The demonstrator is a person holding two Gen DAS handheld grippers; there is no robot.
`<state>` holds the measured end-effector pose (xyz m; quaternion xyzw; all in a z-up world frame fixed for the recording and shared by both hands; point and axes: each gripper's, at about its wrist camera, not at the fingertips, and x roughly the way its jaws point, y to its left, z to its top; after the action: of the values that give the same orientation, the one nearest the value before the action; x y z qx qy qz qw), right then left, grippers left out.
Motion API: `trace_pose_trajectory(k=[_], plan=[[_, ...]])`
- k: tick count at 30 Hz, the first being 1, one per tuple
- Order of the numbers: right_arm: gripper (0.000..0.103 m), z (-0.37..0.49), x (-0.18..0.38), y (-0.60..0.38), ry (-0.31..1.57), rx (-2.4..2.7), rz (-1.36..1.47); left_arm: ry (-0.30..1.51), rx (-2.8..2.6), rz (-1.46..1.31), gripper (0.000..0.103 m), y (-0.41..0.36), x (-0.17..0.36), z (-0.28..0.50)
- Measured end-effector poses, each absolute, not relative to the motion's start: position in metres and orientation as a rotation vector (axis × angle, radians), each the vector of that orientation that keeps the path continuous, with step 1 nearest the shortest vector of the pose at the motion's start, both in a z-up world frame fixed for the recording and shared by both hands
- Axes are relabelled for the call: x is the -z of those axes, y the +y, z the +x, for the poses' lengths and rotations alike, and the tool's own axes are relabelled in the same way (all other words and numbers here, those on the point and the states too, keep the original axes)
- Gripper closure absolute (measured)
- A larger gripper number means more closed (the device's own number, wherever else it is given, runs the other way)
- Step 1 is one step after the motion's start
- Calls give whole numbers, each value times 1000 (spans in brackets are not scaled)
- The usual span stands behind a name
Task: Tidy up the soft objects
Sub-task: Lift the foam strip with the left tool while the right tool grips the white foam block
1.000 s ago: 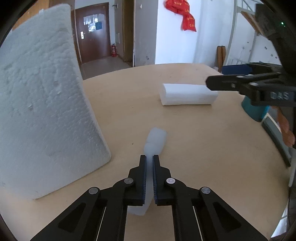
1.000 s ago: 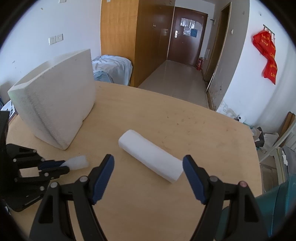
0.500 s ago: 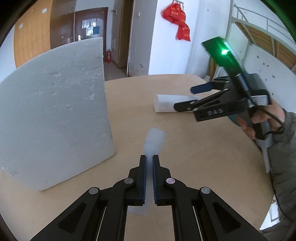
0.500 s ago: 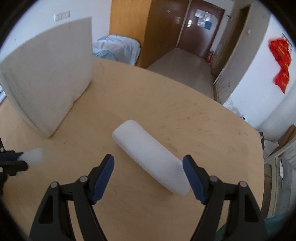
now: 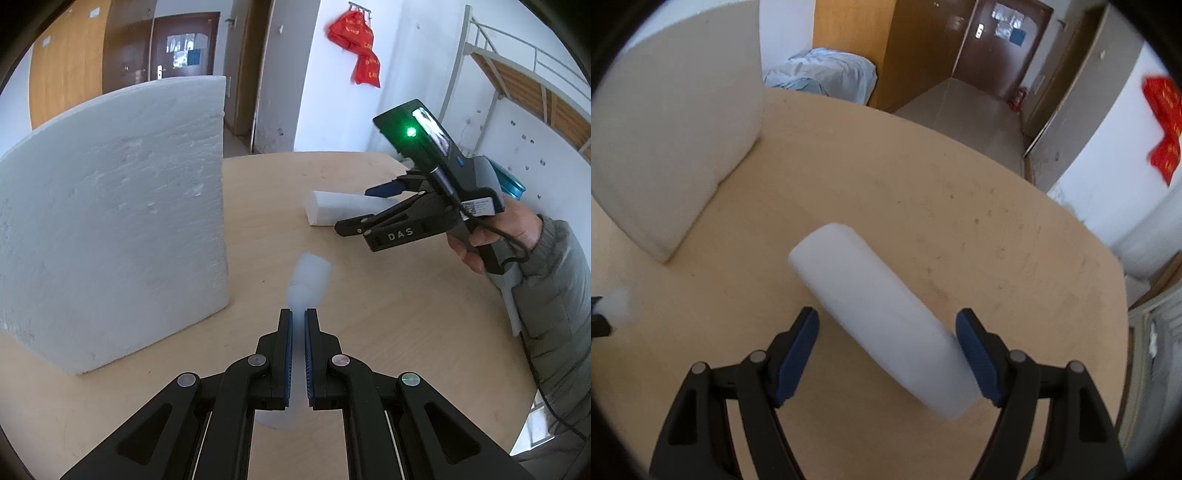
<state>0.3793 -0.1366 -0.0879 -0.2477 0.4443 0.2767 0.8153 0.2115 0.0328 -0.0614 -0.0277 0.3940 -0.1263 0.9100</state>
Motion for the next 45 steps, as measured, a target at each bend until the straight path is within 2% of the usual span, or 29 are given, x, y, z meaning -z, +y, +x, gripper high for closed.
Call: trace_pose_trajectory(k=[1,4,6,8,13,18,22,24,27,35,45], plan=[[34,378,86,-138,958,-590,-516,811,262,-62,97,33,61,211],[50,369,80,-142,995,-599,-469,809,268,-71,97,32,60,212],[53,366,77,-148,1041,-602,-406,806,269,-72,97,30,59,210],[52,360,76,-150,1059,-596,-401,802,272,-74,97,28,57,210],[52,343,70,-128,955,-627,-524,794,280,-83,97,28,51,208],[52,351,79,-121,971,-645,-538,782,271,-91,97,30,44,206],[52,346,83,-127,990,-662,-509,773,263,-99,97,33,42,204],[62,345,81,-129,986,-658,-477,771,261,-109,97,34,41,203],[65,339,75,-137,987,-652,-425,765,261,-116,97,35,37,202],[66,310,44,-155,938,-681,-239,742,256,-133,97,35,30,193],[66,247,12,-158,761,-603,-197,689,221,-164,97,36,15,174]])
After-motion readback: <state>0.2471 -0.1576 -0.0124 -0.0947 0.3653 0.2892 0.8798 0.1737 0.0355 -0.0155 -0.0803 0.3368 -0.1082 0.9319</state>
